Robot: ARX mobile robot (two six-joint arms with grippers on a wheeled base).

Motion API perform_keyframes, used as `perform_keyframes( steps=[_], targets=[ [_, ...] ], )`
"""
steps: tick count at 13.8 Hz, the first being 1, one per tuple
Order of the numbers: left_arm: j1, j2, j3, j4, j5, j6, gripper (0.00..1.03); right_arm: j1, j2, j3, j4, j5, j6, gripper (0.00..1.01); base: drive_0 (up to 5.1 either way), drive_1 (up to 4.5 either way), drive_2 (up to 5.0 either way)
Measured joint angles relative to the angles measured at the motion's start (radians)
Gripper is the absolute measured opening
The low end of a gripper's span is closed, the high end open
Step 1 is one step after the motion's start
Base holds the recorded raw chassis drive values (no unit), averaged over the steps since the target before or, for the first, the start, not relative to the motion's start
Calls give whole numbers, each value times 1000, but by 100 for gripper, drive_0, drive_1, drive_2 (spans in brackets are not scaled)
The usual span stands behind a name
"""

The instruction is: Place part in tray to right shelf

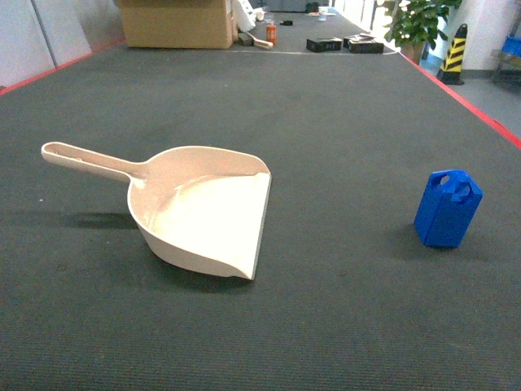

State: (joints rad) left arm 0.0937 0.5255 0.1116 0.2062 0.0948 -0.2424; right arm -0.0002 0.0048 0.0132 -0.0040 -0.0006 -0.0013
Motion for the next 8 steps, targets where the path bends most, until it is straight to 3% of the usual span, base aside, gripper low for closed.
perform_keyframes(
  steps=[2, 5, 6, 7, 8],
  targets=[
    [20, 359, 93, 251, 37, -155, 98, 0, 0, 0, -1, 0, 0, 98, 0, 0, 0],
    [8, 813, 274, 467, 72, -342, 98, 0, 0, 0, 0, 0, 0, 98, 0, 0, 0],
    [3, 954, 352, 510, 51, -413, 98, 0, 0, 0, 0, 0, 0, 98, 0, 0, 0],
    [-5, 1045, 376, 529, -11, -430, 98, 0, 0, 0, 0, 0, 0, 98, 0, 0, 0],
    [-5, 1054, 358, 519, -17, -439, 98, 0, 0, 0, 0, 0, 0, 98, 0, 0, 0]
  ],
)
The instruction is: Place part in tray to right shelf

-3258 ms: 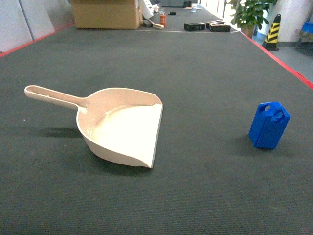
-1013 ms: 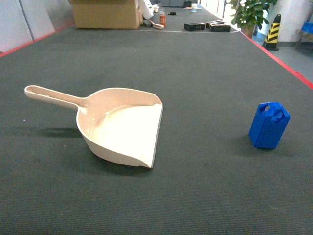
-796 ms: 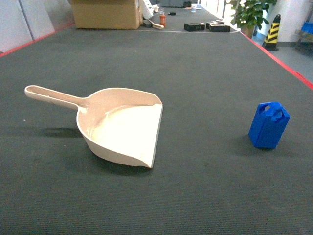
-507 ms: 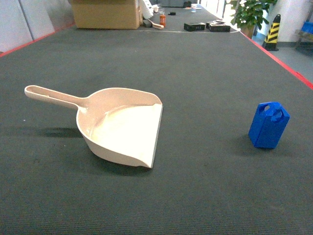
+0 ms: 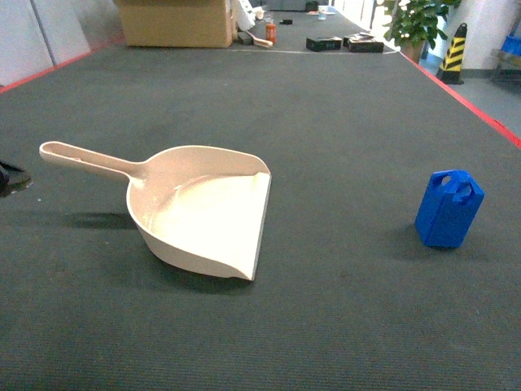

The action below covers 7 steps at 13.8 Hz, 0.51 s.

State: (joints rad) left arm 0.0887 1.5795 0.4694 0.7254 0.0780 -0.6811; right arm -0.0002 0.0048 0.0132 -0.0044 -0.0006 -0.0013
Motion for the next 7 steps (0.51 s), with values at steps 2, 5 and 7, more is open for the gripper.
perform_keyframes(
  steps=[2, 5, 7],
  targets=[
    [0, -11, 1, 12, -4, -1, 98, 0, 0, 0, 0, 0, 0, 98, 0, 0, 0],
    [-3, -11, 1, 9, -3, -2, 98, 0, 0, 0, 0, 0, 0, 98, 0, 0, 0],
    [-1, -11, 1, 9, -4, -1, 98, 0, 0, 0, 0, 0, 0, 98, 0, 0, 0]
  ],
)
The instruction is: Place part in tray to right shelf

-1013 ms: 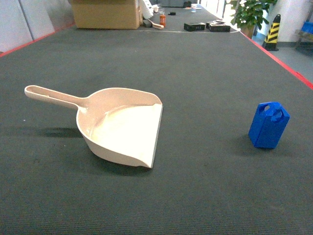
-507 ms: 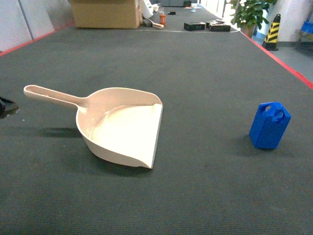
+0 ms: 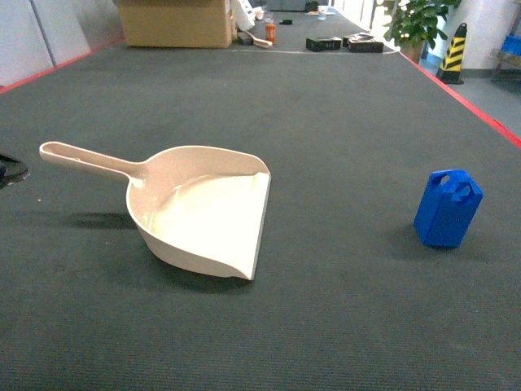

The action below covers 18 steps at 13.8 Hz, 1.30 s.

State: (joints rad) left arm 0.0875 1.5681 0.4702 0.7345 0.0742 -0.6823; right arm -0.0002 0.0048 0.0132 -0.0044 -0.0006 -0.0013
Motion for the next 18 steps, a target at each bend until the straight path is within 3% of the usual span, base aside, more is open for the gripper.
perform_keyframes(
  steps=[6, 8, 10, 11, 12, 13, 16, 18],
  targets=[
    [0, 0, 0, 0, 0, 0, 98, 0, 0, 0, 0, 0, 0, 98, 0, 0, 0],
    [0, 3, -4, 32, 14, 17, 98, 0, 0, 0, 0, 0, 0, 98, 0, 0, 0],
    [0, 24, -6, 119, 64, 89, 98, 0, 0, 0, 0, 0, 0, 98, 0, 0, 0],
    [-15, 45, 17, 134, 100, 208, 98, 0, 0, 0, 0, 0, 0, 98, 0, 0, 0],
    [-27, 81, 53, 137, 116, 276, 98, 0, 0, 0, 0, 0, 0, 98, 0, 0, 0],
    [-28, 113, 85, 129, 126, 291, 98, 0, 0, 0, 0, 0, 0, 98, 0, 0, 0],
    [-26, 235, 184, 133, 128, 248, 98, 0, 0, 0, 0, 0, 0, 98, 0, 0, 0],
    [-19, 320, 264, 115, 129, 153, 98, 0, 0, 0, 0, 0, 0, 98, 0, 0, 0]
  ],
)
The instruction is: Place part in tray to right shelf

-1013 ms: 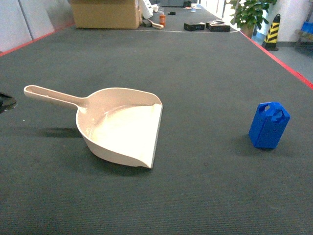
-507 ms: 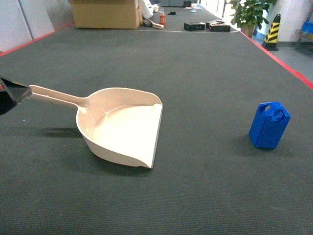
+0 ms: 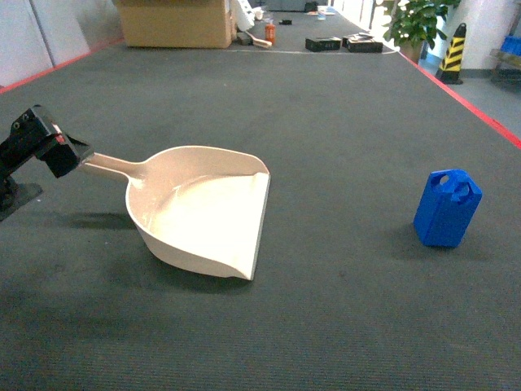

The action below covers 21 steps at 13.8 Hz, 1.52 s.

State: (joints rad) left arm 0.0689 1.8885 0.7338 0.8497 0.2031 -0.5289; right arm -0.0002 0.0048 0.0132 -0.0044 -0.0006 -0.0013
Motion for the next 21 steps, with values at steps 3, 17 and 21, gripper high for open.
perform_keyframes(
  steps=[3, 17, 21],
  targets=[
    [10, 87, 91, -20, -1, -114, 98, 0, 0, 0, 0, 0, 0, 98, 0, 0, 0],
    [-2, 374, 386, 121, 25, -541, 94, 0, 0, 0, 0, 0, 0, 98, 0, 0, 0],
    [-2, 403, 410, 175, 6, -632, 45, 0, 0, 0, 0, 0, 0, 98, 0, 0, 0]
  ],
)
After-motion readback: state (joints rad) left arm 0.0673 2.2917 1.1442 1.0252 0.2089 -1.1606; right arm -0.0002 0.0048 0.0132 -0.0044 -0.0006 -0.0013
